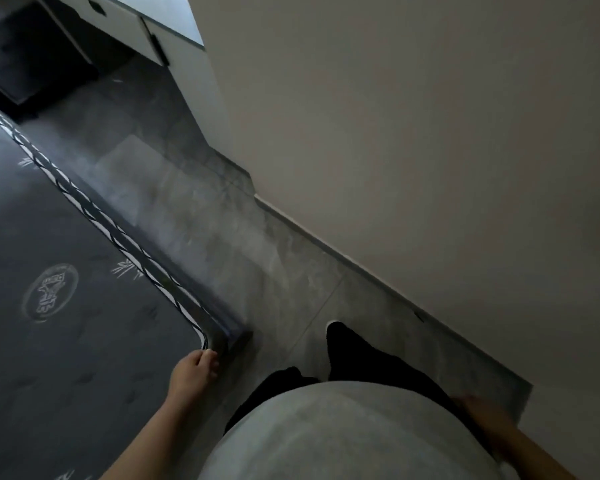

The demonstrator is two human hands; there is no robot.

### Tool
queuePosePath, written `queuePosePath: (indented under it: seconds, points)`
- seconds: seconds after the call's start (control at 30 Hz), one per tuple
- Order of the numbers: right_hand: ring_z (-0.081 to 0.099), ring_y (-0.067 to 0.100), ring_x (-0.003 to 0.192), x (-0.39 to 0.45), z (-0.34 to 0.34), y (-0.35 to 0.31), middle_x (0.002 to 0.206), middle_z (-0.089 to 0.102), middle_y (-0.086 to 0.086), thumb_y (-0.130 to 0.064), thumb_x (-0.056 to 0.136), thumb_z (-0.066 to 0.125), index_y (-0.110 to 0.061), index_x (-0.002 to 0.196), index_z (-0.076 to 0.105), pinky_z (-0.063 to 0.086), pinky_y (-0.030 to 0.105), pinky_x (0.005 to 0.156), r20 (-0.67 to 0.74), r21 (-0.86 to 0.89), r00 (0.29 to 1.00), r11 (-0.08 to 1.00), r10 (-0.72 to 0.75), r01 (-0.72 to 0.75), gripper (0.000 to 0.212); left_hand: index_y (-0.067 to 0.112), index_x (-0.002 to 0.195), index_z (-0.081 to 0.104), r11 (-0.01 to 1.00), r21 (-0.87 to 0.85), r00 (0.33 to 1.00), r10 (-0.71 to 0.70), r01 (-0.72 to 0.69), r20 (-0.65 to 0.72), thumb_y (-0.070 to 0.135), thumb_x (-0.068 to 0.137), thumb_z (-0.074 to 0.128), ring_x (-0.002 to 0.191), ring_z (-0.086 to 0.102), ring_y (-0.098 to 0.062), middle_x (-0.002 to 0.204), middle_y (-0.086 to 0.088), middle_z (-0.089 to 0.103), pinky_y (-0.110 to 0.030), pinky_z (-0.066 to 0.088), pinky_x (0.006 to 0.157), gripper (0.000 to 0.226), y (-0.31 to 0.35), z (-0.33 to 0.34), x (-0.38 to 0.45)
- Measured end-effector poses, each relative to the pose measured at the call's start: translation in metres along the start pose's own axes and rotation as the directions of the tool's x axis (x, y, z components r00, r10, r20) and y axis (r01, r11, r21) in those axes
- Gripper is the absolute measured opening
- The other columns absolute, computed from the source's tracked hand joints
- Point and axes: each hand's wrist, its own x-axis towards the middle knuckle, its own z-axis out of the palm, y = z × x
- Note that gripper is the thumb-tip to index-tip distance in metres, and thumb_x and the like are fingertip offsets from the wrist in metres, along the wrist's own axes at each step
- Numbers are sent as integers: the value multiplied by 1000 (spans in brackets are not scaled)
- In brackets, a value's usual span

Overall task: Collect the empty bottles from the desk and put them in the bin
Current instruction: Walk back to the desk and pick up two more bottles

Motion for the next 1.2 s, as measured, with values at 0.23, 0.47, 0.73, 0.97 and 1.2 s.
queuePosePath:
  seconds: [0.23,0.47,0.73,0.97,1.2]
  points:
    - [50,25,59,34,-42,-178,88,57,23,0,95,40,8,90,60,40,29,54,10,-34,966,966,-257,257,22,3,74,64,980,-37,977,-199,197,-71,11,94,47,65,53,-22,77,-18,62,-30,36,60,27,-11,25,-4]
    - [49,22,59,59,-13,-305,68,55,11,-4,96,39,3,90,58,38,30,55,130,-207,941,919,-314,335,21,-10,94,69,918,-179,916,-379,353,-133,7,92,48,89,56,-22,103,-26,68,-32,39,82,27,-1,12,21]
    - [46,21,57,82,28,-388,70,58,15,-1,93,45,4,74,62,31,25,52,158,-373,965,892,-209,255,26,1,69,57,838,-460,912,-390,294,-127,7,95,42,51,40,-19,64,-12,51,-25,34,41,31,68,-52,125]
    - [38,13,57,82,55,-477,55,44,9,-6,95,46,-9,49,41,24,29,55,184,-573,950,757,-252,313,46,0,89,62,849,-479,931,-331,223,-153,11,95,41,54,45,-18,70,-9,55,-26,35,49,24,135,-126,225]
    - [51,18,60,89,113,-624,83,62,17,-4,95,44,11,103,63,36,23,53,172,-411,933,838,-315,359,26,1,89,63,826,-503,899,-392,252,-194,12,95,41,58,50,-19,76,-11,59,-27,38,52,25,160,-168,292]
